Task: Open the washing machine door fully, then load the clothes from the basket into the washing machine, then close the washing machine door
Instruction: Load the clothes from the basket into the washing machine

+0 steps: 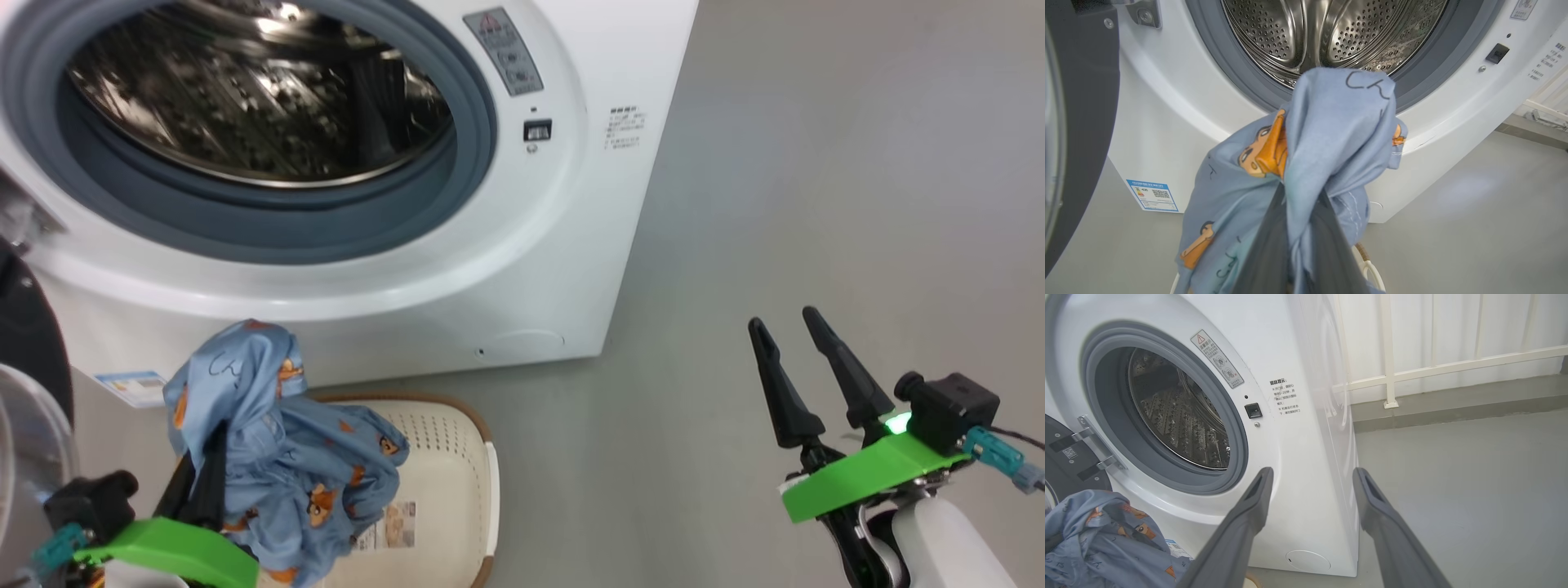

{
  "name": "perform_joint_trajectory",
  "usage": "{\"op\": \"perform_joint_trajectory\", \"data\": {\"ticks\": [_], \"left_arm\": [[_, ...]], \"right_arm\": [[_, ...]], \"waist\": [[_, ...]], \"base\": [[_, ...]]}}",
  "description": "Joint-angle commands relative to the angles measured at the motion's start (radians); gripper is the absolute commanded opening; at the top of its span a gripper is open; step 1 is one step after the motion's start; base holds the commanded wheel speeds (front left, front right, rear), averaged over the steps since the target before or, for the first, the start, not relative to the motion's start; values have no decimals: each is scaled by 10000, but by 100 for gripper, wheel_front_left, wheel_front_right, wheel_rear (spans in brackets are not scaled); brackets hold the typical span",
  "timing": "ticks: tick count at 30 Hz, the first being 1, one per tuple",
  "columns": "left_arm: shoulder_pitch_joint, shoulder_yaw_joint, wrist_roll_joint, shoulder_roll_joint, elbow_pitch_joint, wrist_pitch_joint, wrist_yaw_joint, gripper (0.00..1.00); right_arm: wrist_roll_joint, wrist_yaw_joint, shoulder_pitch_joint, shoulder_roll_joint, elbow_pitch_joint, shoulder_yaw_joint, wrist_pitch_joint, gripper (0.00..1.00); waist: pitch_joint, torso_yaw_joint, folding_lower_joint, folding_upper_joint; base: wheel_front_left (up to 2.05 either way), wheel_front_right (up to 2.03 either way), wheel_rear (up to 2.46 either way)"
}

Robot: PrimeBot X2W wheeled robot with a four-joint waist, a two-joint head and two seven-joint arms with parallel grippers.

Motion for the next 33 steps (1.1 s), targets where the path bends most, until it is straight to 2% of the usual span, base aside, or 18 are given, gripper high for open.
{"op": "perform_joint_trajectory", "data": {"ticks": [1,15,33], "left_arm": [[55,469,146,226,-418,-123,89,0],[1391,1340,574,-504,-2746,-124,361,0],[1542,1447,695,-668,-3610,-124,517,0]], "right_arm": [[86,16,123,-103,-215,255,-48,100],[199,16,622,-386,-245,-1,-48,100],[208,16,663,-561,-308,-84,-48,100]], "waist": [[-429,141,0,0],[-1302,269,0,0],[-1265,311,0,0]], "base": [[0,0,0],[0,0,0],[0,0,0]]}}
